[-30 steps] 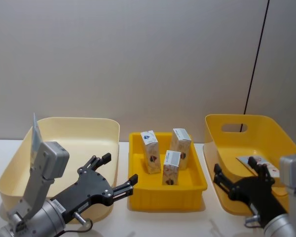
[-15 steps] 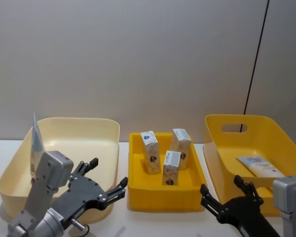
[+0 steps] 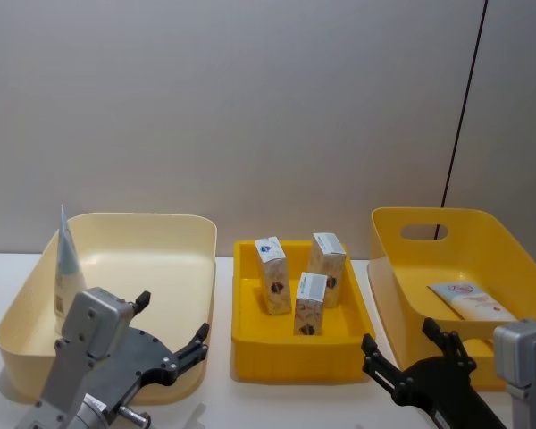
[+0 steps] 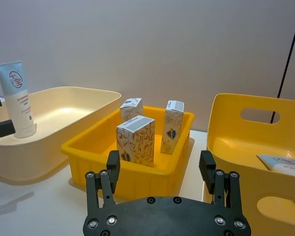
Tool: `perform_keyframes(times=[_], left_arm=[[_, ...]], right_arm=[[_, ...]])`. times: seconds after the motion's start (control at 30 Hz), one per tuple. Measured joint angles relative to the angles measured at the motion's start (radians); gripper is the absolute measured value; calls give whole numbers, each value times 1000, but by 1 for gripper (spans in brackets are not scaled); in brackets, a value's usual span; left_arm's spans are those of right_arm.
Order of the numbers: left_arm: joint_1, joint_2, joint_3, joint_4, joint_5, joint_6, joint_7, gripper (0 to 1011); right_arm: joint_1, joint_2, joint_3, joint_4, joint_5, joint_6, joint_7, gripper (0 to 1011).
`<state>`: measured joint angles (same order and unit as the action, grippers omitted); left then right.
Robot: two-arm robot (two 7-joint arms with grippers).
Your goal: Bimanual collaborative sorting of washing and personal care products
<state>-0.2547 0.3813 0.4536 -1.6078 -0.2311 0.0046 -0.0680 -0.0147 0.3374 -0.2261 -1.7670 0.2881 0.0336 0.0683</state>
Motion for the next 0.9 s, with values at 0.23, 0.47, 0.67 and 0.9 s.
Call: perform_keyframes(times=[0.23,0.47,0.67,0.9], left_arm=[[16,1,1,-17,26,9,49,1003],[18,1,1,-19,31,10,57,1003],[18,1,1,-19,31,10,57,1003],[18,1,1,-19,31,10,57,1003]], right_arm=[[10,-2,-1,9,0,-3,13,1001],[49,-11,-9,38,0,-1,34,1001],[97,-27,-22,72,0,10,54,1001],[155,-53,-41,113,-6,33,69,1001]])
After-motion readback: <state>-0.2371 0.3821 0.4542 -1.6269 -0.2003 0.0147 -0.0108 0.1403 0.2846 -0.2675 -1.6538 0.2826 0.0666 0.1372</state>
